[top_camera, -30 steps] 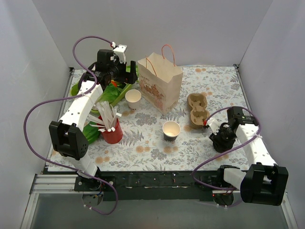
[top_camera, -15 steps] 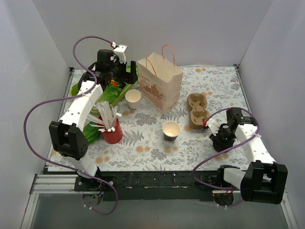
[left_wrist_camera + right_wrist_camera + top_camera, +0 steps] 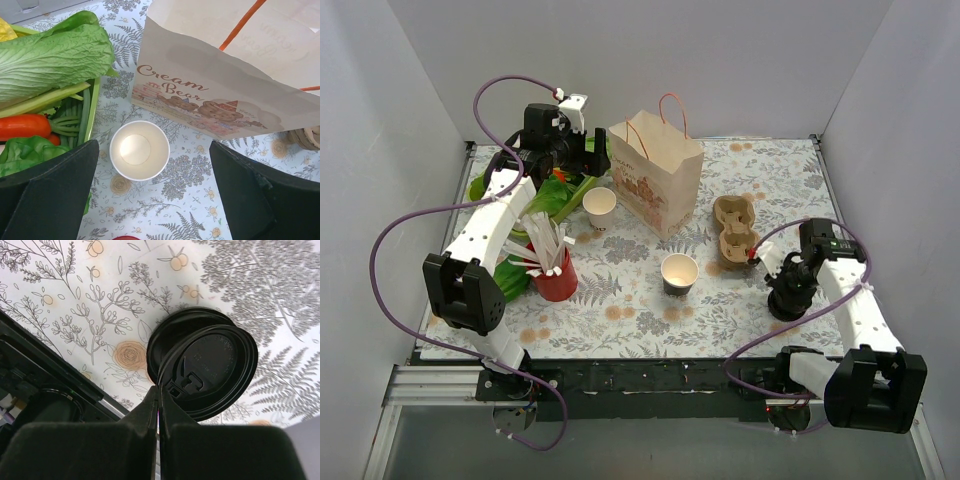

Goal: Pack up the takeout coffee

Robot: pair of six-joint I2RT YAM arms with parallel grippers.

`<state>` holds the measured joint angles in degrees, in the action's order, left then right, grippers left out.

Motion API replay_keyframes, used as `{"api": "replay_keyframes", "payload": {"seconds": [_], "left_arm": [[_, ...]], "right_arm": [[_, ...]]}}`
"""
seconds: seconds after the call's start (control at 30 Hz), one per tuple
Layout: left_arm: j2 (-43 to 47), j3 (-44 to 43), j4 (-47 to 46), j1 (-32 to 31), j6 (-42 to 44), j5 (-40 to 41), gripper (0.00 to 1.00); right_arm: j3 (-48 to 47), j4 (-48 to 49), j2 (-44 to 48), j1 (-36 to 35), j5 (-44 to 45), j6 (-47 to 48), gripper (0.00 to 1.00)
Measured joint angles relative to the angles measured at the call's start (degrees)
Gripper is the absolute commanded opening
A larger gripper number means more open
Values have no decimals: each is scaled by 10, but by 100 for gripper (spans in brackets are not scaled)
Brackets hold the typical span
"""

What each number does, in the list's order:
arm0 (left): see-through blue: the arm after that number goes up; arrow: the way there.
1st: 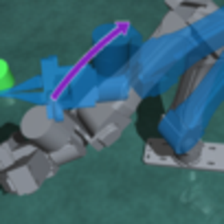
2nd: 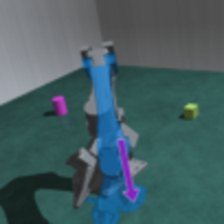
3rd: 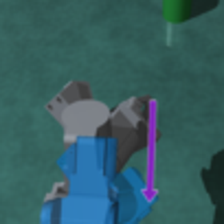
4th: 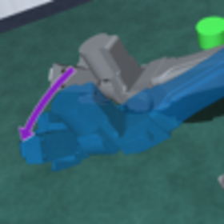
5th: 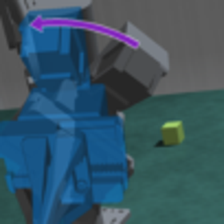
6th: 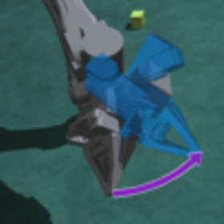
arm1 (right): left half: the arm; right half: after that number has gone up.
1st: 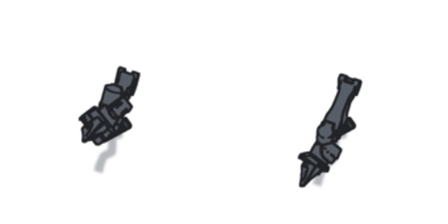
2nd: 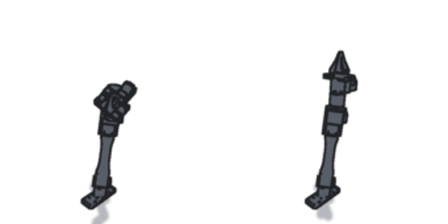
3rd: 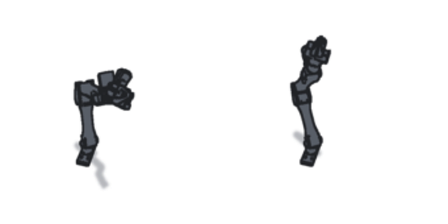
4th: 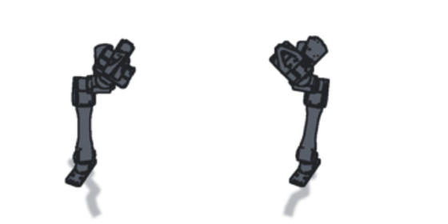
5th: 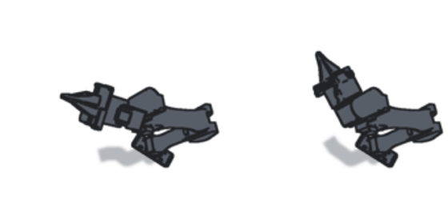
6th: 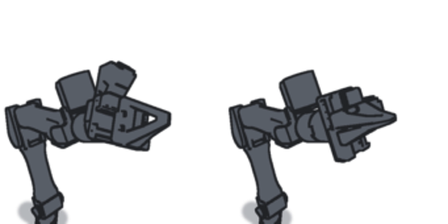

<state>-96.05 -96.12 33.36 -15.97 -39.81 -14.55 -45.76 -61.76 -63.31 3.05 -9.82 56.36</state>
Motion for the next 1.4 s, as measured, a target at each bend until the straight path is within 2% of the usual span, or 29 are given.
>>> {"api": "replay_keyframes", "payload": {"seconds": [0.23,0.37,0.4,0.57,0.7,0.87,1.07,1.27,1.4], "left_arm": [[0,0,0,0,2,-21,92],[0,0,1,0,8,-68,91],[0,0,1,0,11,-86,98],[17,47,-27,-4,35,-175,98],[56,123,-43,-15,66,-227,98],[86,155,-38,-65,125,-250,98],[83,159,-28,-151,164,-234,98],[52,157,-25,-168,165,-213,98],[43,157,-26,-169,171,-214,98]], "right_arm": [[-57,-38,38,0,9,0,1],[-148,-79,21,0,-19,-7,1],[-186,-88,9,0,-39,-13,1],[-362,-92,-59,0,-185,-59,1],[-409,-87,-99,-1,-326,-120,1],[-387,-30,-155,-6,-491,-251,1],[-278,124,-209,-44,-640,-439,1],[-208,299,-234,-117,-712,-607,1],[-169,400,-238,-139,-733,-702,1]]}}
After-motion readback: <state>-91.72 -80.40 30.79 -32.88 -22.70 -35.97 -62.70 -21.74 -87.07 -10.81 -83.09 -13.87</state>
